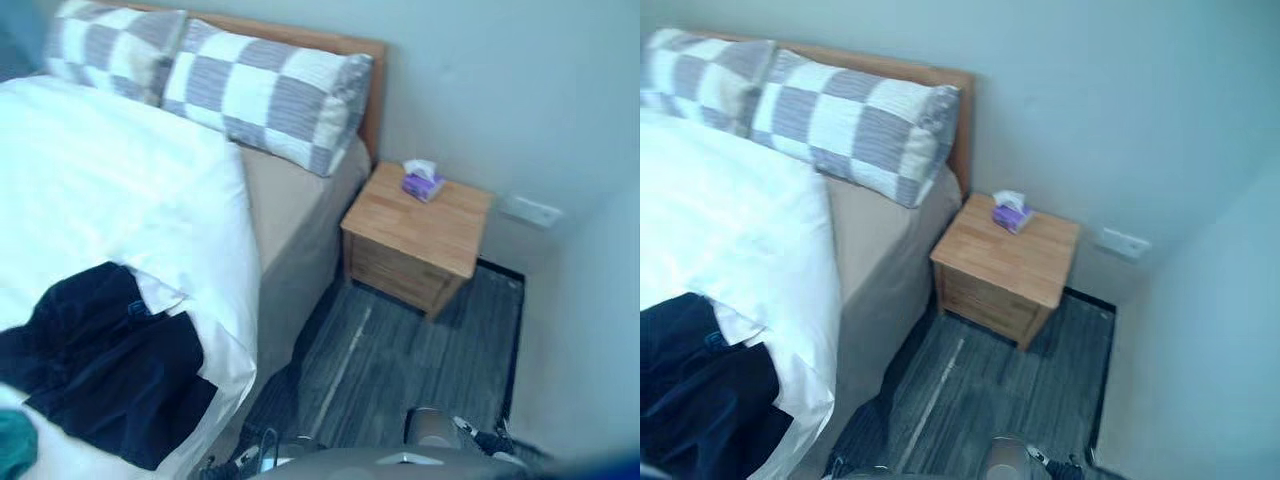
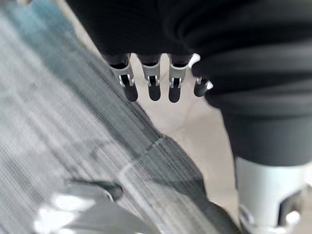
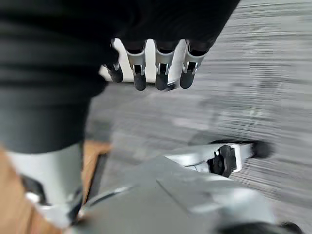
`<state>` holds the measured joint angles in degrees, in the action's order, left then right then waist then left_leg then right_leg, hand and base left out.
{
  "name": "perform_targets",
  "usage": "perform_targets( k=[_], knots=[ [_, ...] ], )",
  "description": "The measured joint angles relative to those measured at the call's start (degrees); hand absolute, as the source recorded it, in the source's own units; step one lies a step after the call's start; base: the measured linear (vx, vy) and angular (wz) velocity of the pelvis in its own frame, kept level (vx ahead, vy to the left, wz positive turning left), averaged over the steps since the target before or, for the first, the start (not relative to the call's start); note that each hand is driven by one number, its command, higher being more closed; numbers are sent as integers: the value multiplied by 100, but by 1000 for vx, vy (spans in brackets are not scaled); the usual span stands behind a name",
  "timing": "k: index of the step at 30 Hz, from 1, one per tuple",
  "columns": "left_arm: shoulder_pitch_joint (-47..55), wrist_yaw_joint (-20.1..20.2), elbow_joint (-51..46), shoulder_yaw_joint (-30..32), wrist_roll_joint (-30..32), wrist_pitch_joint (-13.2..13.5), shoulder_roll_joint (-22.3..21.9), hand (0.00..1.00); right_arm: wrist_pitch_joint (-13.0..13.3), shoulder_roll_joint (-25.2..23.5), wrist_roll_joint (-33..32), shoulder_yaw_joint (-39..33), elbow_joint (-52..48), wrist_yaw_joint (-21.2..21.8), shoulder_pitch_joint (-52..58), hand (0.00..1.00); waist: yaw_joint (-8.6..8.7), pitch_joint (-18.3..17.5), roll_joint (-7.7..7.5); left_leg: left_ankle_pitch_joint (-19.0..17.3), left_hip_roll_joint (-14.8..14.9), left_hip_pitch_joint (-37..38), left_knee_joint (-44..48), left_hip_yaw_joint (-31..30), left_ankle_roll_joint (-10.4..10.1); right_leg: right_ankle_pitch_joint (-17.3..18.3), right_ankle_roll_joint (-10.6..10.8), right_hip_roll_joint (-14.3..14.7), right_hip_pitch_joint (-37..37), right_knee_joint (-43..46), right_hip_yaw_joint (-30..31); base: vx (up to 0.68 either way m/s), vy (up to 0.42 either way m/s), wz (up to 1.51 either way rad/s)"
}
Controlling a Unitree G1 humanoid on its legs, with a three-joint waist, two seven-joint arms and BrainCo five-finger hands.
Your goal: Tidy the bed and pick cloth on bed and put in laundry
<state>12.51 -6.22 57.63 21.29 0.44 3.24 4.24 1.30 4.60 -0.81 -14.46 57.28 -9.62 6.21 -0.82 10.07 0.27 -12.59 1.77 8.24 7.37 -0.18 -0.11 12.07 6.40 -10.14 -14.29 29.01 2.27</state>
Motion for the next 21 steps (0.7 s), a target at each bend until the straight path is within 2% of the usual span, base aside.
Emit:
perform_targets(
  k=[1,2,3,4,6,9,10,12,13,14,15,16,18,20,21],
  knots=[
    [-135,102,1,52,-129,32,31,0,32,38,-2,83,23,64,-72,0,-29,45,-41,-162,56,-137,176,-362,-225,-311,-159,64,168,-600,75,235,-452,141],
    [-152,170,-24,53,-179,34,-8,0,30,88,-3,64,37,69,-123,0,-132,33,68,-140,167,-174,234,-307,-267,-303,-154,142,219,-636,-25,269,-503,119],
    [-144,269,-76,123,-213,62,-20,0,41,130,-2,63,-28,59,-165,0,-189,3,197,-40,278,-336,394,-140,-295,-172,-191,155,217,-424,-243,221,-339,97],
    [-137,348,-184,278,-219,86,-9,0,41,115,-1,128,-129,117,-177,0,-168,9,212,-7,356,-301,324,-214,-341,134,-264,104,213,-81,-489,210,-339,108],
    [-182,382,-202,332,-207,94,-45,0,38,120,1,157,-131,206,-214,0,-179,-36,302,96,448,-275,231,-374,-450,395,-344,53,314,143,-857,182,-293,104],
    [-294,385,-216,331,-191,88,-214,0,14,50,1,195,-109,264,-353,0,-110,-43,316,496,534,-470,287,-420,-447,472,-402,-1,708,94,-1176,163,-234,147],
    [-357,381,-227,248,-186,74,-258,0,-14,19,-8,190,-120,292,-341,0,2,-11,261,601,608,-602,454,-253,-428,473,-409,-45,1006,-162,-1422,75,-122,143],
    [-442,382,-229,117,-167,3,-316,0,-50,-17,-3,194,-127,298,-350,0,3,0,260,595,731,-920,937,515,-443,506,-468,-123,1348,-459,-1933,35,-89,141],
    [-471,380,-229,27,-154,-34,-365,0,-49,-45,-4,198,-141,290,-359,0,-4,7,246,550,864,-1091,1281,1412,-370,510,-473,-220,1534,-542,-2262,0,-24,101],
    [-473,380,-229,-15,-154,-39,-376,0,-49,-54,-4,198,-154,289,-358,0,-2,0,258,519,924,-1121,1368,1742,-318,510,-473,-243,1597,-571,-2367,3,7,108],
    [-484,379,-230,-82,-154,-57,-386,0,-49,-96,-2,195,-181,278,-354,0,7,-16,296,417,1052,-1119,1497,2543,-163,513,-468,-281,1737,-644,-2563,-2,47,70],
    [-483,372,-230,-78,-155,-61,-386,0,-50,-129,4,187,-190,273,-354,0,1,-33,321,372,1085,-1110,1480,2889,-123,526,-441,-299,1793,-658,-2644,-15,127,87],
    [-446,337,-232,-55,-155,-62,-369,0,-80,-216,129,165,-195,275,-363,0,-33,-75,336,352,912,-1086,1138,3021,-111,525,-316,-362,1811,-714,-2752,-17,122,56],
    [-462,327,-227,-109,-154,-106,-469,0,-94,-266,244,-7,-149,275,-358,0,-23,-71,297,580,611,-884,542,2942,-33,365,-258,-380,1922,-994,-2806,-1,107,28],
    [-431,328,-226,-131,-155,-113,-470,0,-95,-265,275,-84,-121,275,-353,0,-21,-73,299,635,561,-820,424,2934,-28,334,-247,-381,1964,-1053,-2805,8,77,12]
  ],
)
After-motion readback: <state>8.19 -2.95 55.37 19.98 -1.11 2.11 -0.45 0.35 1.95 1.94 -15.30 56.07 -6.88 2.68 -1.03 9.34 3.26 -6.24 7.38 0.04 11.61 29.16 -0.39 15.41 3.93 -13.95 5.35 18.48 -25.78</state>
